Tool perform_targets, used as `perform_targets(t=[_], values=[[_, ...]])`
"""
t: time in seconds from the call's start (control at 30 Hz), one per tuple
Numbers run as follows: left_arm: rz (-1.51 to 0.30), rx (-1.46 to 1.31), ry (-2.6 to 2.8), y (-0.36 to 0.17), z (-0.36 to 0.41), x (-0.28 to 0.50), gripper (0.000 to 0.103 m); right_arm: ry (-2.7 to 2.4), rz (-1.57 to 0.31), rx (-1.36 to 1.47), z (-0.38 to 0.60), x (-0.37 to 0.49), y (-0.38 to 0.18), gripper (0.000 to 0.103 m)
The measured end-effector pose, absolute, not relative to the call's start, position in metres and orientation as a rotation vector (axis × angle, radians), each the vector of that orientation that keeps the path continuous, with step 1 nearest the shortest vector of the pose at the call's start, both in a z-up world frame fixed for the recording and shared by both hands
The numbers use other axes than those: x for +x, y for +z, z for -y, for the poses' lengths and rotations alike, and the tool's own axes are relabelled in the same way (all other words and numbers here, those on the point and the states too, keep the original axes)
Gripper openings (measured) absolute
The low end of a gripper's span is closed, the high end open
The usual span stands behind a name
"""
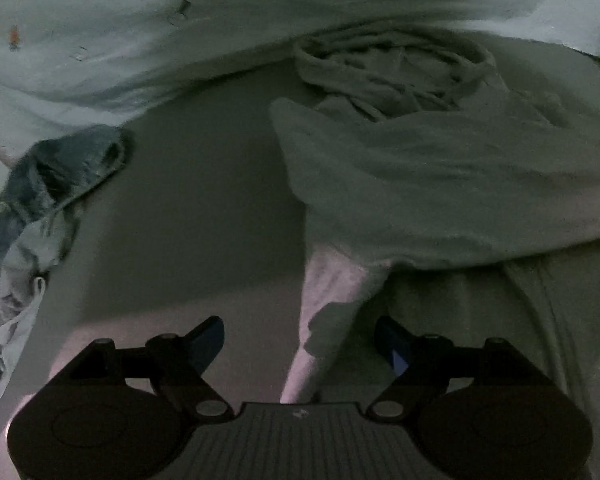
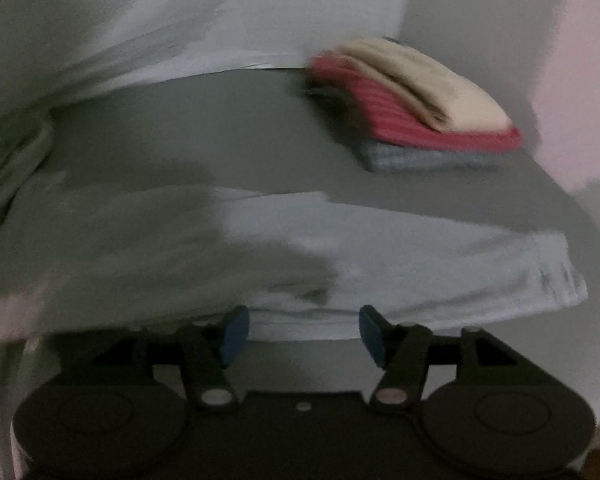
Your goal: Fold clothes
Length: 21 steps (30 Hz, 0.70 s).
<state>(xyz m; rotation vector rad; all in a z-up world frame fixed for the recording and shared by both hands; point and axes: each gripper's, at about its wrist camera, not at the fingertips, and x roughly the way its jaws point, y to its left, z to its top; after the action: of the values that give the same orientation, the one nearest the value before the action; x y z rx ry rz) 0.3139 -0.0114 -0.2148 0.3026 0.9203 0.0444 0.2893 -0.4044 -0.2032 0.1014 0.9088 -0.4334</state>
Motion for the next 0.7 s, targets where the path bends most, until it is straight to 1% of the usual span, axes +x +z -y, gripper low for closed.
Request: perform_targets(t=[0.27,0.37,0.5,0.63,0.67,0.7], values=[[-0.802,0.280,0.107,-0.217,0.017,0.335,0.084,-0.282,-0.909,0.005,0.354,0.311,-0.193,0.063],[-0.763,0.166,0.157,-0.210,0.001,0.337,0.085,-0.262,-0.906,-0.041,0.344,0.311,-0.190,0.063],[-0.757,-0.002,0.273,-0.204,-0.036,0.335,0.084,-0.278,-0.915,-0.042,0.343,0.309,-0.187,0.063],[-0.838,-0.250,0.322,-0.213,-0.086,0.340,0.085,-0.323,-0.935,-0.011,0.356,0.308,-0.190,0.064],[-0.844,-0.271,0.306,-0.214,-0.089,0.340,0.086,-0.336,-0.939,0.008,0.360,0.308,-0.191,0.064],[-0.846,-0.246,0.287,-0.213,-0.086,0.341,0.086,-0.350,-0.941,0.035,0.365,0.308,-0.192,0.064]])
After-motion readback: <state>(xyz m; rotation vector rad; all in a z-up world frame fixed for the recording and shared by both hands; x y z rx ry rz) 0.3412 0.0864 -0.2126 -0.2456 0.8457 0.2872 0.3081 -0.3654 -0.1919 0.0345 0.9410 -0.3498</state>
